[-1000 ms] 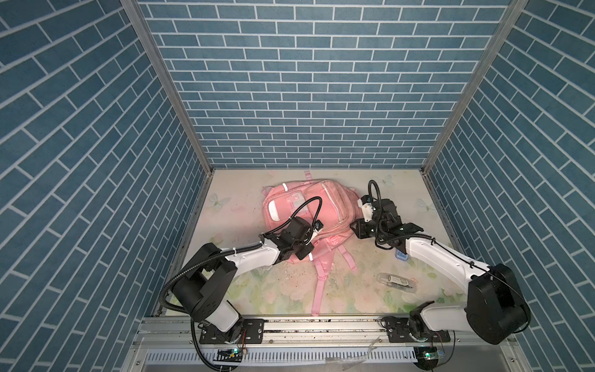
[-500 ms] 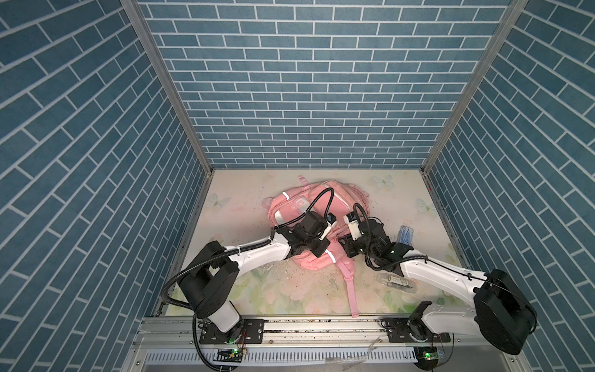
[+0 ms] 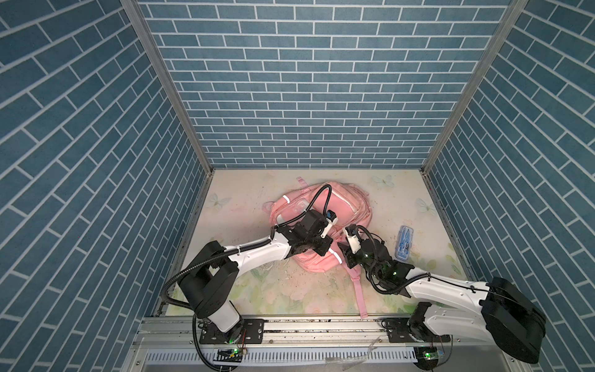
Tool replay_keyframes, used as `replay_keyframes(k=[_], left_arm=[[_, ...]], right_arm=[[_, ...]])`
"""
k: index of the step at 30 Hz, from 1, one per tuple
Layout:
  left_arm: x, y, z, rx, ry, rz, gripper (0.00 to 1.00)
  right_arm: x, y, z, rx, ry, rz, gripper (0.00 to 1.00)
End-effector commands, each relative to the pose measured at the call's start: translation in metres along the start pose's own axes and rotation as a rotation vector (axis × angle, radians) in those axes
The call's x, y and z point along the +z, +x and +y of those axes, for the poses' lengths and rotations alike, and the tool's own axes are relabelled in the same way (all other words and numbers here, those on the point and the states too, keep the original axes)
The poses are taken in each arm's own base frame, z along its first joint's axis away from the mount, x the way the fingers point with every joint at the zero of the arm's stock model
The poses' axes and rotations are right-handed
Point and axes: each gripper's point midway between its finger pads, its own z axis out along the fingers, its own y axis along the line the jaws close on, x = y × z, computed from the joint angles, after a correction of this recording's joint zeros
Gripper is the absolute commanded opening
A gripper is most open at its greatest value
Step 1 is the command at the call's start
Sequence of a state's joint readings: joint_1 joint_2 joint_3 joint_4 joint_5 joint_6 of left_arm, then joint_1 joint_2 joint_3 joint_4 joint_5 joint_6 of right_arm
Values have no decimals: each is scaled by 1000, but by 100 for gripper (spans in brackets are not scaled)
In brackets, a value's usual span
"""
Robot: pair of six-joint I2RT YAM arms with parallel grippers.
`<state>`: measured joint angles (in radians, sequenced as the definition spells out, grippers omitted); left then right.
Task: Pack the student bag
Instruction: 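Grasp the metal zipper pull with the right gripper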
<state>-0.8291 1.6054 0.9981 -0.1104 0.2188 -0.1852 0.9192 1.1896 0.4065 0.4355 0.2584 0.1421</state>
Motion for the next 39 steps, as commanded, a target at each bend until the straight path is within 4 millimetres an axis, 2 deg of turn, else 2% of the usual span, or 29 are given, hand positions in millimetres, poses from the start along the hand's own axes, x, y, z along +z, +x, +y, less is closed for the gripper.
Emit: replay_keyframes(k=[1,5,13,21,29,32,35,39], left_arm=[[-6,-36,-23,-2,99,-119,0],[-5,-35,-23,-5,100,-114,0],[-2,-32,-22,-14,102,-106,0],[0,-23,-17,-2,76,-74,0],[-6,-19,-11,30,39,-59,0],[-7,-15,-8,39,28,-43,0],[-8,-14,-8,35,31,-40,0],[-9,-20,-12,19,49,-59,0]], right_arm=[[1,-8,-11,-82,100,-84,40],[7,-1,-19,-108,169,-80,37],[11,3,-12,-168,205,-102,33],[7,10,-23,-135,268,-102,12],[7,22,-18,-83,114,-61,4],[4,19,-17,-38,46,-76,2],[1,14,-14,-60,8,-97,4],[-1,15,-10,-127,-15,-111,21]])
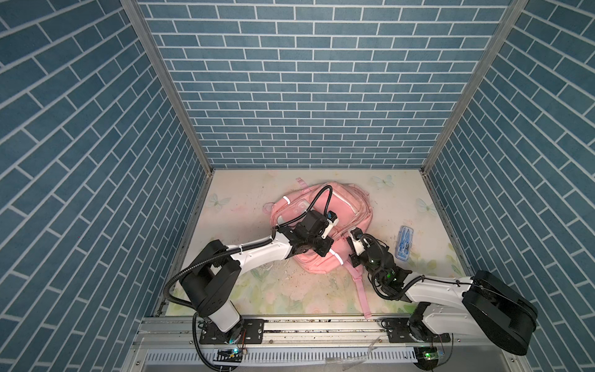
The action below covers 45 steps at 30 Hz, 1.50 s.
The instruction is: Pack the student bag
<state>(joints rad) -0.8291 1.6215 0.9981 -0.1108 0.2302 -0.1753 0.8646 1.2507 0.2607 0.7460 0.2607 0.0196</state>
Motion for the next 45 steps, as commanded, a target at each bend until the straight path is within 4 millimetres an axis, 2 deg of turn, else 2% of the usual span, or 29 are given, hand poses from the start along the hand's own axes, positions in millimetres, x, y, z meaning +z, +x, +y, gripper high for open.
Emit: replay_keyframes(k=[1,2,6,12,16,22,28,30,36,45], left_arm=[[-14,-26,-13,8,47,-79,0],[-15,-29,-15,5,53,-83,0],[-15,-32,-19,-12,76,-89,0],[-14,-31,-21,-26,89,-86,0],[-14,-31,-22,-32,95,-88,0],[-12,-27,-22,-40,103,-83,0],[-10,-24,-21,-47,100,-77,0],[-12,-23,-19,-44,94,-76,0],[-18,-19,-10,-58,72,-72,0],[-25,-12,-5,-71,62,-71,0]], right_arm=[[-3,1,10,-56,-62,-19,28],[-3,1,7,-57,-43,-19,34],[1,-1,-1,-71,6,-26,40],[10,-11,7,-105,-17,-67,42],[21,-10,9,-120,-10,-60,42],[28,-19,11,-140,12,-101,35],[33,-18,8,-131,41,-98,12],[30,-18,9,-122,31,-106,8],[20,-17,16,-93,-48,-99,8],[17,-9,1,-84,20,-50,16]])
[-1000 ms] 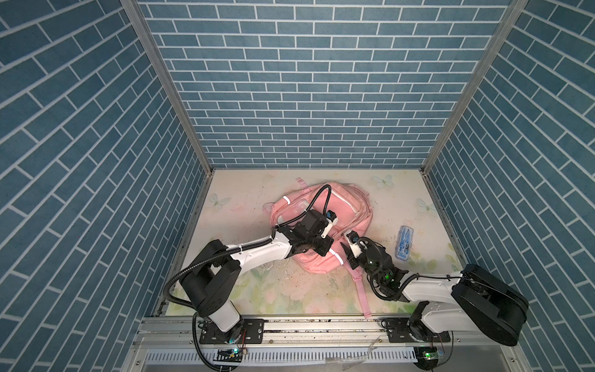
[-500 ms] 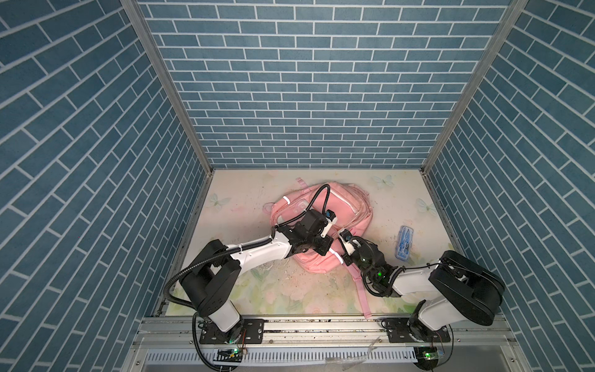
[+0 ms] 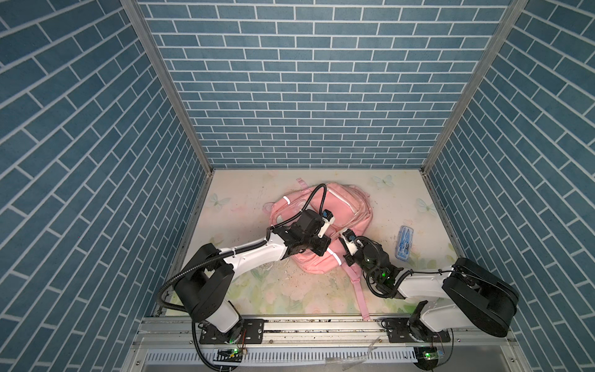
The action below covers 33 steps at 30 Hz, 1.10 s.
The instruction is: Pack the student bag
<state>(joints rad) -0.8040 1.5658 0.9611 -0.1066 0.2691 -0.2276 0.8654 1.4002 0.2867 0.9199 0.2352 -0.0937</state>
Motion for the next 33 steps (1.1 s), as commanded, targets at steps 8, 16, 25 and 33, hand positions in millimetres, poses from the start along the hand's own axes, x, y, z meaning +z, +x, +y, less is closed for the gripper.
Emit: replay_keyframes(k=[8,16,25,33], left_arm=[[-11,-10,-7,-4,32,-35,0],[-11,-8,-5,-9,27,-31,0],[-11,-7,-4,-8,21,-26,0],[-17,-10,-1,-9,13,-36,0]], right_arm=[[-2,-8,-18,6,90,-3,26],[-6,-11,-28,11,140,3,27],[-10,-21,-23,-8,93,-27,26],[-23,-34,-23,12,26,-61,27]])
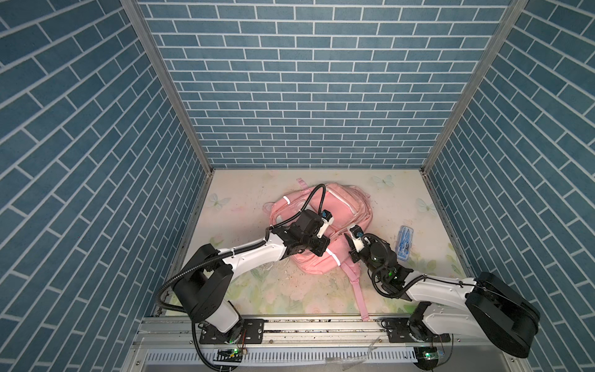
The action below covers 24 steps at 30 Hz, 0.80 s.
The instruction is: Pack the student bag
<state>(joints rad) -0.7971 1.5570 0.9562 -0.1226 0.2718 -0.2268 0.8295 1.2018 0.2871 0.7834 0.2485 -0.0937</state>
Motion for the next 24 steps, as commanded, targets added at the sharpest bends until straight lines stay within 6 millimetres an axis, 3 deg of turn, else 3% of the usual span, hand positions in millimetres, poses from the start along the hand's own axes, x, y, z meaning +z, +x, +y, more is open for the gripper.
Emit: replay_keyframes(k=[1,5,8,13,24], left_arm=[[-15,-13,-5,1,19,-49,0],[-16,-15,-6,9,22,-49,0],[-16,-14,-4,18,16,-41,0],[-17,-13,-3,26,7,-37,0],[-15,-11,-3,15,15,-37,0]], right_arm=[[-4,-6,-1,-9,-27,-4,27],[-7,5,8,-51,-100,34,28],[-11,15,29,-161,-225,37,32],[-9,17,46,-109,-317,56,34],[14,17,31,-59,-187,17,31]])
